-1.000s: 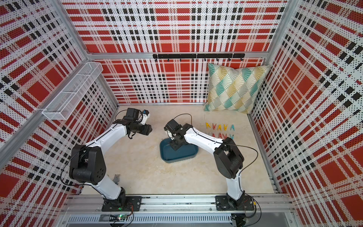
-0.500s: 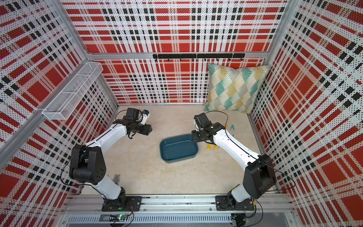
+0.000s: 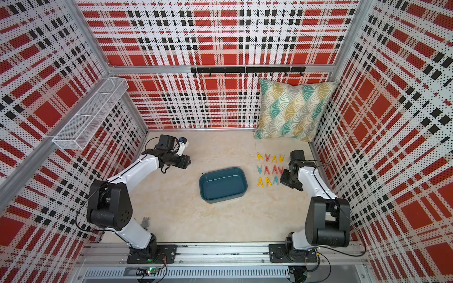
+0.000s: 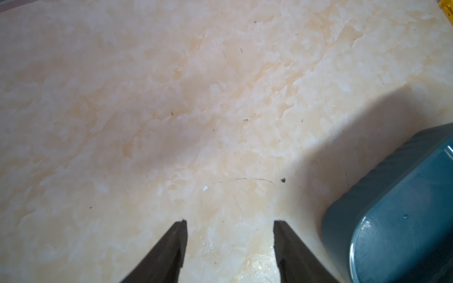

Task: Take the clothespins out of the storage box
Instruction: Place the clothespin at the center of the board.

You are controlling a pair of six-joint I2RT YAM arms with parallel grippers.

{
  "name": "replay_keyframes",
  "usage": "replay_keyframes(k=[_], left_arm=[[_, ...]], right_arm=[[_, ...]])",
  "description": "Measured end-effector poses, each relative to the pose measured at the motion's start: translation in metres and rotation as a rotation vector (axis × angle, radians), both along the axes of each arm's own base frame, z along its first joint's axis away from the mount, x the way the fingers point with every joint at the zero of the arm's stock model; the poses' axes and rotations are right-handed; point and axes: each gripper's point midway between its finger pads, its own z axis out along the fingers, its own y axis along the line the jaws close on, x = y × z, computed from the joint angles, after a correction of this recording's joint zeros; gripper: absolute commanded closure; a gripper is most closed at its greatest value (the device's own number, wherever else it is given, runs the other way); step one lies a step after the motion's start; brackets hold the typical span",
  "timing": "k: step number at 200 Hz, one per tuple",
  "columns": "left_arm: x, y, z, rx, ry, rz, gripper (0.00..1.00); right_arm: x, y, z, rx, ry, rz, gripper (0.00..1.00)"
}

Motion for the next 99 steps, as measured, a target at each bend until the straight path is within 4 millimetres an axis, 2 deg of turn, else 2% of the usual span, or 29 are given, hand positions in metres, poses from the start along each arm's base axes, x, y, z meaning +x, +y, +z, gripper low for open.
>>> replay_keyframes(k=[25,45,68,99], left_arm=[[0.000,-0.001,0.000,0.000,0.000,-0.003,0.38],[0.000,-0.001,0.000,0.000,0.000,-0.003,0.38],[0.000,-0.001,0.000,0.000,0.000,-0.004,0.38],[0.000,-0.001,0.000,0.001,0.000,-0.004,0.38]], right_arm=[[-0.003,-0.020,-0.020,-0.018,0.064,-0.037,1.00],[-0.003,-0.034,-0.028,-0.027,0.089,-0.061,1.00],[0.005,-0.047,-0.033,-0.038,0.089,-0.073,1.00],[0.019,-0.053,-0.038,-0.046,0.086,-0.065,1.00]])
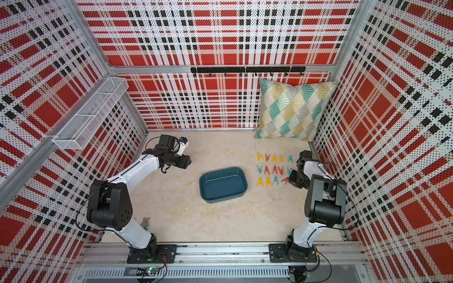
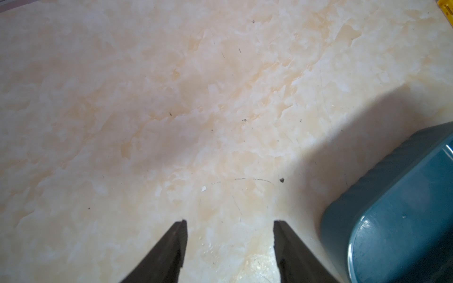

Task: Take the clothespins out of the storage box
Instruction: Place the clothespin at the center of the board.

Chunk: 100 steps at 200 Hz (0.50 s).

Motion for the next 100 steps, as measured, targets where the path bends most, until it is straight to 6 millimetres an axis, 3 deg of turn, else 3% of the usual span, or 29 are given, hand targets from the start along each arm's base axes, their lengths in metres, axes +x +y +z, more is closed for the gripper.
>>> replay_keyframes(k=[66,100], left_arm=[[0.000,0.000,0.000,0.001,-0.001,0.001,0.38],[0.000,0.000,0.001,0.001,-0.003,0.001,0.38]], right_arm=[[0.019,-0.001,-0.012,0.021,-0.013,0.008,1.00],[0.023,0.001,-0.014,0.036,-0.021,0.012,0.92]])
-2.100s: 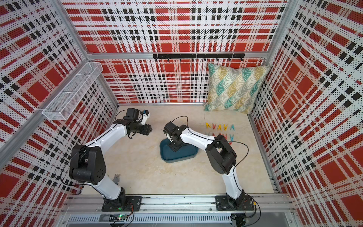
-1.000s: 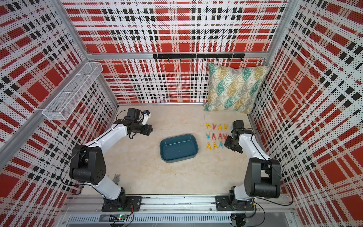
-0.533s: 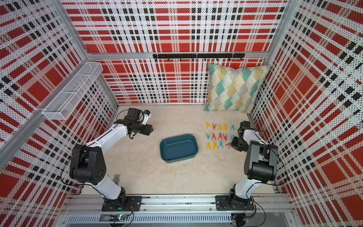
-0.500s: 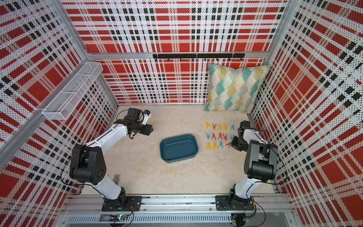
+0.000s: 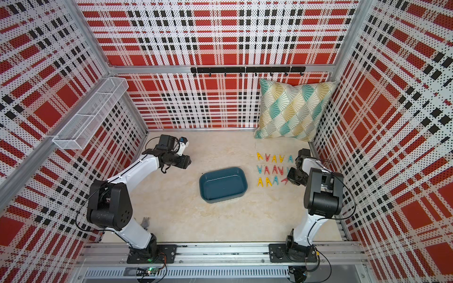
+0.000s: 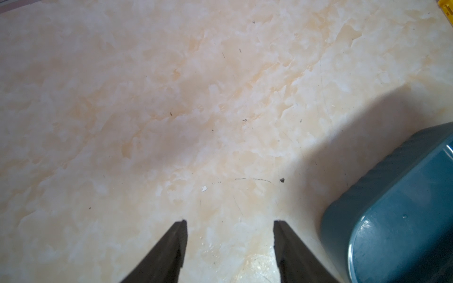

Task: Take the clothespins out of the storage box
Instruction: Place the clothespin at the center of the board.

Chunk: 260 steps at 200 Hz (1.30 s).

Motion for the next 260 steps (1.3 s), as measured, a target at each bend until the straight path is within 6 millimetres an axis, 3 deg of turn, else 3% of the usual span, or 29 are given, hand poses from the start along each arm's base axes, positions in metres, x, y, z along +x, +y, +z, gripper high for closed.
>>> replay_keyframes(k=[29,84,104,156,176,206,243,260], left_arm=[[0.000,0.000,0.001,-0.001,-0.003,0.000,0.38],[0.000,0.000,0.004,-0.002,-0.009,0.000,0.38],[0.000,0.000,0.004,-0.002,-0.009,0.000,0.38],[0.000,0.000,0.006,-0.002,-0.014,0.001,0.37],[0.000,0.001,0.006,0.000,-0.017,0.004,0.37],[0.000,0.006,0.010,0.007,-0.031,0.018,0.35],[0.000,0.024,0.027,0.032,-0.105,0.078,0.33],[0.002,0.037,0.036,0.045,-0.159,0.129,0.31]], right_arm=[[0.001,0.001,0.000,-0.004,-0.001,0.003,0.81],[-0.004,-0.001,0.007,-0.018,0.002,0.000,0.74],[-0.005,0.000,0.020,-0.028,-0.017,0.002,0.70],[0.000,0.010,0.083,-0.056,-0.164,0.033,0.41],[0.007,0.023,0.117,-0.072,-0.285,0.076,0.33],[0.015,0.059,0.157,-0.084,-0.478,0.193,0.28],[0.021,0.105,0.160,-0.080,-0.600,0.347,0.23],[0.024,0.118,0.155,-0.081,-0.643,0.393,0.09]])
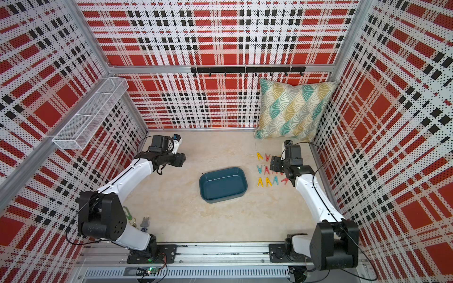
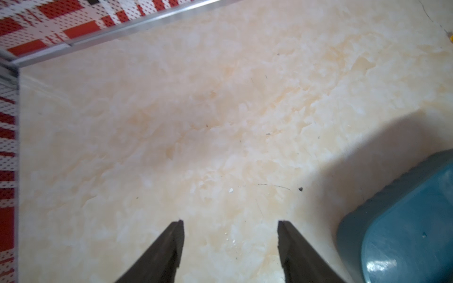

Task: Take the clothespins out of the storage box
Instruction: Place the clothespin at the center of the board, then reset both arms

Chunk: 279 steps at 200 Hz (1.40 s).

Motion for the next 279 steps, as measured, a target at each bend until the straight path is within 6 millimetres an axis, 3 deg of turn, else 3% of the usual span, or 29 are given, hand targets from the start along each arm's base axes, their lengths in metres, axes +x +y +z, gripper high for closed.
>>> replay_keyframes(k=[7,32,49,77,115,155,176,190,221,245,279], left_arm=[[0.000,0.007,0.002,0.005,-0.020,0.025,0.30],[-0.002,0.034,-0.004,0.015,-0.088,0.102,0.23],[-0.010,0.057,-0.013,0.006,-0.153,0.162,0.00],[-0.028,0.084,-0.022,-0.027,-0.283,0.231,0.01],[-0.036,0.073,-0.034,-0.101,-0.426,0.196,0.01],[-0.050,0.067,-0.050,-0.157,-0.534,0.189,0.01],[-0.044,0.068,-0.040,-0.182,-0.596,0.198,0.01],[-0.042,0.067,-0.029,-0.189,-0.669,0.204,0.01],[-0.050,0.058,-0.040,-0.179,-0.692,0.206,0.01],[-0.047,0.061,-0.030,-0.171,-0.735,0.229,0.01],[-0.047,0.066,-0.023,-0.163,-0.765,0.256,0.01]], right_arm=[[0.002,0.002,-0.001,-0.003,-0.017,0.010,0.03],[0.011,0.002,-0.001,-0.025,-0.082,0.022,0.00],[0.020,0.002,0.005,-0.032,-0.138,0.025,0.00],[0.026,0.003,0.008,-0.033,-0.212,0.031,0.00],[0.026,0.001,0.015,-0.054,-0.252,0.031,0.00],[0.013,-0.001,0.042,-0.048,-0.361,0.024,0.00],[0.004,-0.003,0.048,-0.050,-0.409,0.013,0.00],[0.000,-0.006,0.043,-0.062,-0.418,0.006,0.00],[-0.009,-0.008,0.015,-0.102,-0.408,0.019,0.00],[-0.017,-0.011,-0.005,-0.138,-0.412,0.026,0.00],[-0.011,-0.015,-0.015,-0.177,-0.410,0.014,0.00]])
